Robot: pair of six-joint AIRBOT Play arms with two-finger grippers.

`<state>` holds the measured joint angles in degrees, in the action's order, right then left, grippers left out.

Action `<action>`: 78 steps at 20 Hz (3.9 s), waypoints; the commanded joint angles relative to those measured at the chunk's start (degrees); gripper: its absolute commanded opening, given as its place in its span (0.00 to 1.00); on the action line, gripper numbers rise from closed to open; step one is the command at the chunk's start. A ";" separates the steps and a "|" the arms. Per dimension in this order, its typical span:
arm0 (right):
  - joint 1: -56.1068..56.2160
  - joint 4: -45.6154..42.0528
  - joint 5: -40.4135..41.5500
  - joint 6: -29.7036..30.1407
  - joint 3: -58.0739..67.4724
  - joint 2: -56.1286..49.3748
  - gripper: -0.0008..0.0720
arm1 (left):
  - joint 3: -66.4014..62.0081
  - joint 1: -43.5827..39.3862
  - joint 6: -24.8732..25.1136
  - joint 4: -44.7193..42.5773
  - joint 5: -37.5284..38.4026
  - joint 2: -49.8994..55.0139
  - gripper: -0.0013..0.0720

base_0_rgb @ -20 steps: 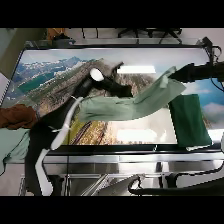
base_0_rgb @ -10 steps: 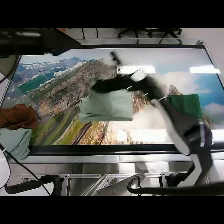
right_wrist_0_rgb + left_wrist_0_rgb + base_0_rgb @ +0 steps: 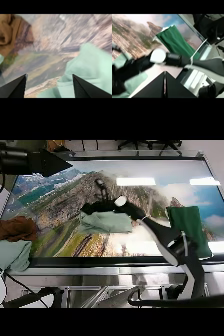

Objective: Fold the shirts.

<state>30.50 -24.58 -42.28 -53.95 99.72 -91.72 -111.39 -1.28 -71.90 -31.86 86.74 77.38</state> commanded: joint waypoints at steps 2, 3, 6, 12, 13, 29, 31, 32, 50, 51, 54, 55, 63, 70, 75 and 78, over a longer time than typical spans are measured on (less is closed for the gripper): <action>-17.09 -8.02 -17.31 -11.41 -0.02 8.37 0.85 | 5.62 0.13 0.57 0.20 -0.92 -0.13 0.04; -21.03 -13.51 -21.05 -16.59 -0.02 8.94 0.86 | 6.23 0.13 0.57 0.33 -0.81 -0.11 0.04; -29.38 -23.39 -32.24 -23.02 -2.49 7.87 0.86 | 6.43 0.00 0.57 0.50 -0.15 -0.35 0.04; -27.96 -21.24 -31.87 -18.60 -9.75 2.16 0.86 | 6.43 0.02 0.57 0.55 -0.35 -1.11 0.04; -26.88 -19.56 -31.58 -17.62 -9.75 0.81 0.86 | 6.43 0.00 0.57 0.55 -0.33 -1.11 0.04; -28.00 -9.90 -28.39 -14.38 8.33 8.41 0.03 | 6.43 0.02 1.44 0.44 -0.11 -1.07 0.04; -34.16 -10.69 -28.11 -19.50 14.12 11.47 0.03 | 6.43 0.00 1.44 0.46 -0.07 -1.07 0.04; -37.59 -10.71 -28.24 -22.10 15.63 12.90 0.03 | 6.43 0.00 1.46 0.46 0.15 -1.07 0.04; -66.14 -50.60 -63.45 -56.11 15.56 23.26 0.03 | 6.43 -0.39 6.01 0.35 0.96 -1.07 0.04; -66.14 -50.90 -63.25 -56.61 14.12 24.70 0.03 | 6.43 -0.70 6.45 0.35 0.94 -1.07 0.04; -66.14 -52.89 -63.23 -57.13 7.96 28.00 0.03 | 6.45 -3.02 7.41 0.04 1.44 -1.07 0.04; -66.14 -53.51 -63.23 -57.07 4.90 28.98 0.03 | 6.45 -3.98 7.56 -0.02 1.81 -1.01 0.04; -66.12 -71.71 -61.77 -52.98 -21.14 34.75 0.80 | 6.43 -10.82 9.09 -0.11 2.08 -0.02 0.04; -66.01 -59.28 -56.48 -50.62 -17.27 33.51 0.80 | 6.43 -7.21 8.83 0.09 0.09 0.37 0.04; -59.95 -37.77 -45.42 -46.47 -15.82 35.17 0.03 | 6.45 -0.02 8.83 -0.13 0.96 0.35 0.04; -43.34 -42.27 -40.59 -46.29 -20.31 37.57 0.03 | 13.57 4.00 8.85 -0.13 2.03 -2.19 0.04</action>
<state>-24.38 -68.23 -89.12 -101.06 82.28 -56.01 -102.52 -0.71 -62.98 -31.86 87.94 76.95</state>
